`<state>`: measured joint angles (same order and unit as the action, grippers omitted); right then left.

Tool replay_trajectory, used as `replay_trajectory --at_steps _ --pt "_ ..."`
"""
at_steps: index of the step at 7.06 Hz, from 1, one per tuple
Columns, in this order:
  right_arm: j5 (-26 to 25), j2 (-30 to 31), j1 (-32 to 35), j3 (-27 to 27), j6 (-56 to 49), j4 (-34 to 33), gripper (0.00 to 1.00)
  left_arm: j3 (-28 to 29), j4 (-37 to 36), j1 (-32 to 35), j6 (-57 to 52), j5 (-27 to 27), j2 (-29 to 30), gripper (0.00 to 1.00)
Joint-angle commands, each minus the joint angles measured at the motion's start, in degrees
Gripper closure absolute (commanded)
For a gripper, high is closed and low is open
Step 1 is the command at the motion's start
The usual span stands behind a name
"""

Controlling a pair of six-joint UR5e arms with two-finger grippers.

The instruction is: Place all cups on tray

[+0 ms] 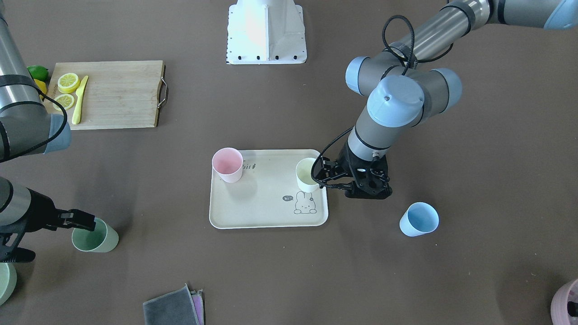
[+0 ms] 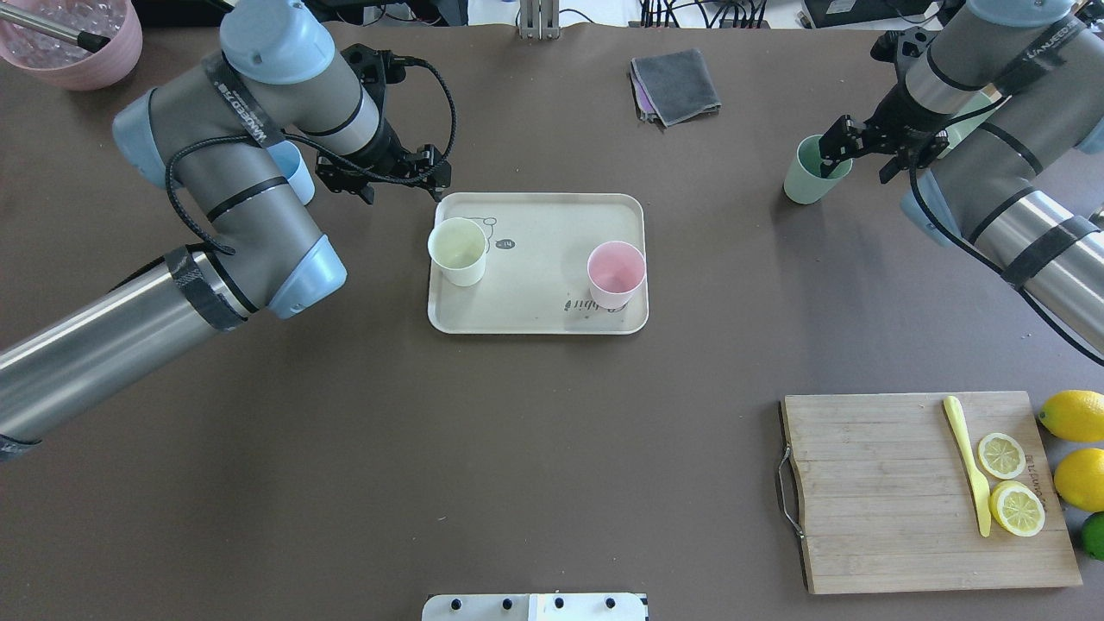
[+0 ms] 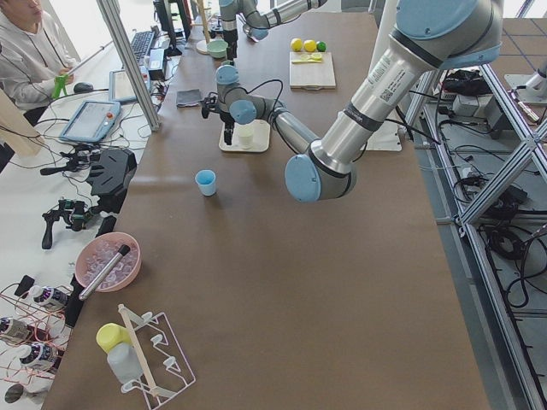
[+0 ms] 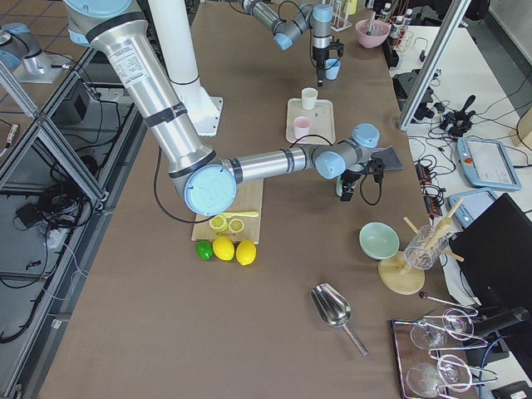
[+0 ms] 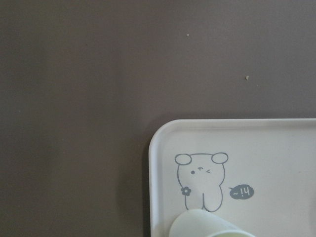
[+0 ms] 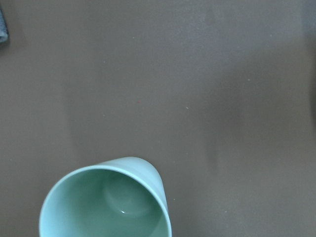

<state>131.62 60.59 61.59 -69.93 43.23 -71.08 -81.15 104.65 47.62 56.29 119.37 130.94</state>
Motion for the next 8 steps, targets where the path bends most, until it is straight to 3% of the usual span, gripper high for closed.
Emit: replay_trajectory --at_steps 1,2,4,6,8 --pt "0.21 -0.03 -0.24 1.02 0.28 -0.02 0.86 0.2 -0.15 5.88 -9.06 0.51 -3.31 0.02" --pt "0.22 -0.03 -0.15 1.02 0.45 -0.11 1.0 0.29 -0.07 7.21 -13.1 0.43 -5.15 0.02" --pt "1.18 -1.16 0.02 0.85 1.24 -0.28 1.0 0.29 0.11 12.74 -23.99 3.74 -9.72 0.02" --pt "1.89 -7.47 -1.28 0.76 9.11 -0.55 1.0 5.97 4.9 12.85 -23.6 3.77 -9.66 0.02" --pt "1.54 -11.17 -6.46 -0.02 13.87 0.06 1.0 6.79 6.53 11.2 -21.06 3.77 -9.57 0.02"
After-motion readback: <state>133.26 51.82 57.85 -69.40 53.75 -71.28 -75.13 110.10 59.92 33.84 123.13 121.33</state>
